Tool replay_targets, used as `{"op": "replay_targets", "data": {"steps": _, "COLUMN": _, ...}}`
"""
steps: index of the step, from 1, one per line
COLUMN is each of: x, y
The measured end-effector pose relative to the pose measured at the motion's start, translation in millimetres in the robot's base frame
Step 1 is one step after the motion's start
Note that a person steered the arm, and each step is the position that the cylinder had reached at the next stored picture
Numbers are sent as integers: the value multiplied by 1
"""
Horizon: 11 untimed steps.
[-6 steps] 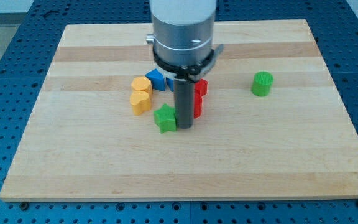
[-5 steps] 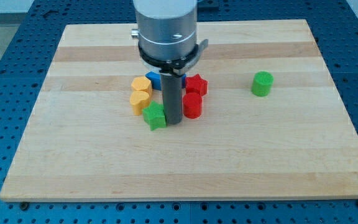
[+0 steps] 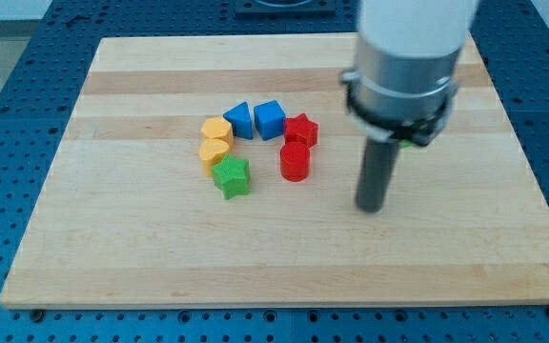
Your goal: Push the green circle closer to the red circle
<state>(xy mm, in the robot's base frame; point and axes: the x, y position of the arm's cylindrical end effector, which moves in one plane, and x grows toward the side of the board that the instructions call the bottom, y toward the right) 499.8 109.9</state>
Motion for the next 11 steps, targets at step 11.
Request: {"op": "replay_targets", "data": {"steps": 11, "x": -111, "y": 82}}
